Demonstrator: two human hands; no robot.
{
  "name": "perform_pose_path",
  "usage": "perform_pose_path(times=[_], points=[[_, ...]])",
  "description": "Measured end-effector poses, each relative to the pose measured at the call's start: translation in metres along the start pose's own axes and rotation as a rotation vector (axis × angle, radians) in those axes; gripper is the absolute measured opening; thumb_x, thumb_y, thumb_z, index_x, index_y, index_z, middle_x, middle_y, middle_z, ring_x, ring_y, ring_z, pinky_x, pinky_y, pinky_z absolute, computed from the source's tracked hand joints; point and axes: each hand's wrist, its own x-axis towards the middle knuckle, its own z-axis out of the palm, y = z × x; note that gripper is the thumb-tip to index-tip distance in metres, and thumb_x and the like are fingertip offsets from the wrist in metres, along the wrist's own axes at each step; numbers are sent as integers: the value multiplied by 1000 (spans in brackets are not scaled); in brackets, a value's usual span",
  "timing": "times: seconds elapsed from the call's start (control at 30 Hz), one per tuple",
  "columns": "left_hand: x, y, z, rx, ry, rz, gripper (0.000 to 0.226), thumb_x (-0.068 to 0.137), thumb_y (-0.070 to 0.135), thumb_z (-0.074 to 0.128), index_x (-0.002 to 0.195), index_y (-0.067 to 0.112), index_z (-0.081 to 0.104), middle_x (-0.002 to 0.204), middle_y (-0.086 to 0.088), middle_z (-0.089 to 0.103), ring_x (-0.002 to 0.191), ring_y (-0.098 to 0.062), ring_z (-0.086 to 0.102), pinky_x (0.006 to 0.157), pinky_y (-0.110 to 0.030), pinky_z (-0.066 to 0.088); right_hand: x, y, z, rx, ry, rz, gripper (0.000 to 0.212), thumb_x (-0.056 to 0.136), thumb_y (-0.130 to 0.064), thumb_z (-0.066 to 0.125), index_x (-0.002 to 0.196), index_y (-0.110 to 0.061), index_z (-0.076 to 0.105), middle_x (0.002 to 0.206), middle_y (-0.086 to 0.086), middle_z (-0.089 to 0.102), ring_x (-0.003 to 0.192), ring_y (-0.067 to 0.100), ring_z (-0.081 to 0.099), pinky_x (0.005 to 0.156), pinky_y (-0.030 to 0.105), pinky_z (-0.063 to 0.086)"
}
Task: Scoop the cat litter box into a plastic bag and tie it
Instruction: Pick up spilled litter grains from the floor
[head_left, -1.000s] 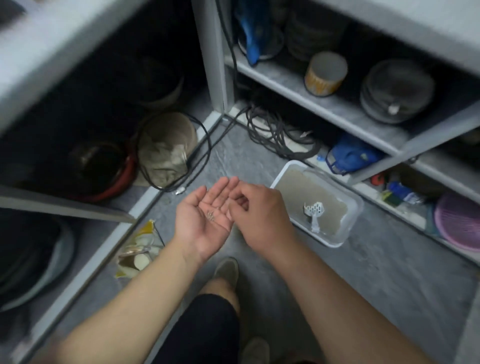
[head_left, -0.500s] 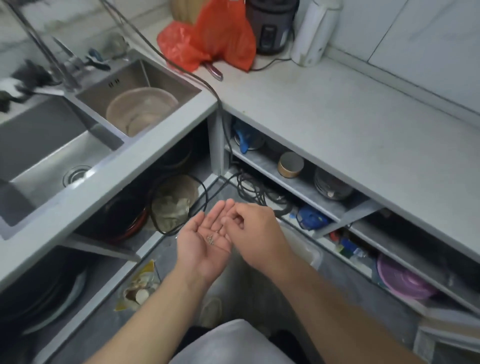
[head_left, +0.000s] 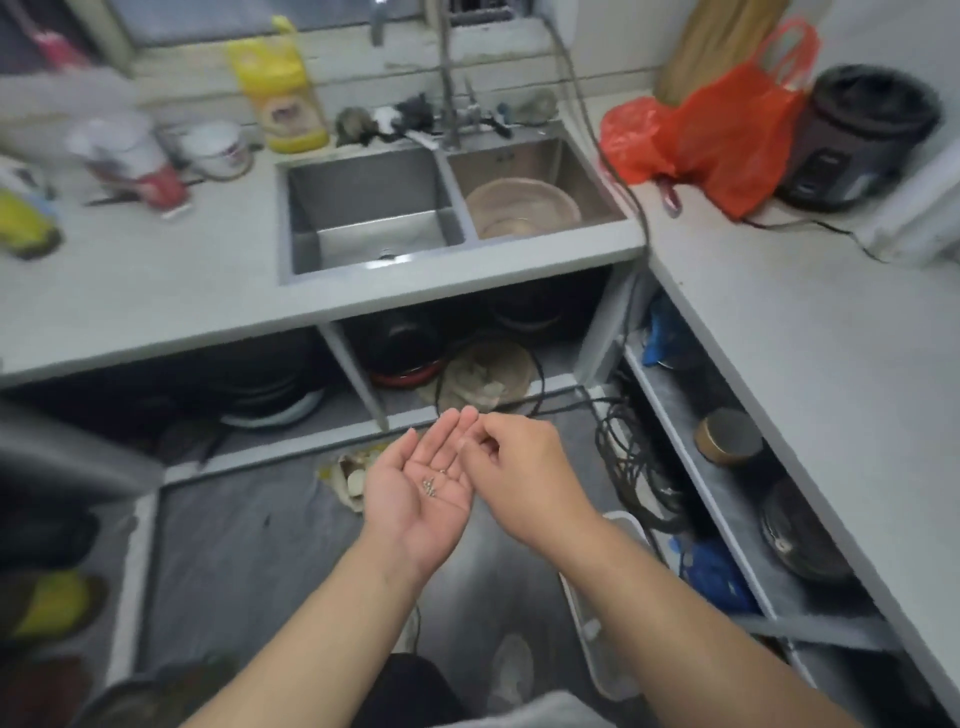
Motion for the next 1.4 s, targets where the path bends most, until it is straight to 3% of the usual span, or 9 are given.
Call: perform_pose_path(times=[0.2, 0.3, 0.43, 0.57, 0.63, 0.8, 0.97, 1.23, 1.4], points=[[-66, 43, -64, -226, 82, 261, 43, 106, 23, 36, 121, -7, 63, 120, -24, 70, 103, -34, 73, 99, -45, 53, -20, -61, 57, -46, -222, -308, 19, 88, -17, 60, 71, -11, 65, 67, 1, 64, 64, 14, 55, 64, 28, 44], [-104, 64, -102, -318, 118, 391, 41, 106, 22, 37, 117, -5, 64, 120, -23, 71, 100, -32, 75, 94, -43, 58, -41, -95, 96, -66, -323, -447, 21, 87, -17, 60, 66, -14, 59, 64, -3, 59, 62, 12, 50, 61, 27, 38], [-160, 84, -162, -428, 154, 532, 40, 106, 23, 36, 115, -4, 65, 119, -23, 71, 98, -32, 75, 103, -43, 49, -86, -137, 147, -67, -458, -594, 30, 87, -17, 62, 61, -19, 47, 61, -4, 54, 61, 15, 49, 61, 30, 38], [-218, 88, -237, -539, 188, 634, 41, 106, 24, 35, 115, -3, 64, 117, -22, 72, 95, -31, 76, 108, -42, 46, -147, -166, 205, -82, -592, -698, 38, 87, -19, 63, 59, -27, 40, 59, -9, 49, 58, 7, 47, 57, 16, 31], [-248, 86, -276, -588, 196, 666, 42, 106, 26, 34, 116, -2, 65, 118, -20, 72, 97, -30, 76, 114, -41, 41, -183, -177, 232, -88, -662, -739, 33, 87, -18, 63, 60, -26, 44, 60, -8, 51, 59, 7, 48, 57, 15, 33], [-328, 65, -377, -747, 235, 780, 44, 106, 28, 34, 116, 1, 67, 122, -18, 72, 101, -29, 75, 115, -38, 39, -282, -202, 298, -122, -887, -865, 12, 84, -13, 58, 73, -8, 61, 68, 3, 62, 65, 17, 54, 66, 34, 46], [-397, 36, -452, -918, 298, 946, 45, 105, 28, 35, 122, -1, 64, 123, -19, 71, 103, -31, 74, 109, -39, 42, -373, -222, 349, -131, -1090, -1015, 8, 82, -7, 59, 77, -8, 64, 71, 1, 63, 66, 14, 52, 62, 19, 41], [-437, -2, -510, -1143, 397, 1108, 46, 106, 29, 36, 115, -4, 67, 121, -22, 71, 101, -32, 74, 105, -40, 46, -443, -224, 404, -159, -1347, -1203, 6, 80, -5, 61, 79, -6, 67, 73, 4, 65, 64, 14, 51, 65, 27, 44], [-441, -19, -531, -1283, 466, 1205, 46, 106, 28, 35, 118, -5, 65, 120, -23, 71, 100, -31, 75, 96, -39, 49, -466, -216, 436, -135, -1523, -1256, 13, 78, 0, 62, 81, -9, 70, 76, -6, 66, 64, 1, 51, 68, 9, 41]])
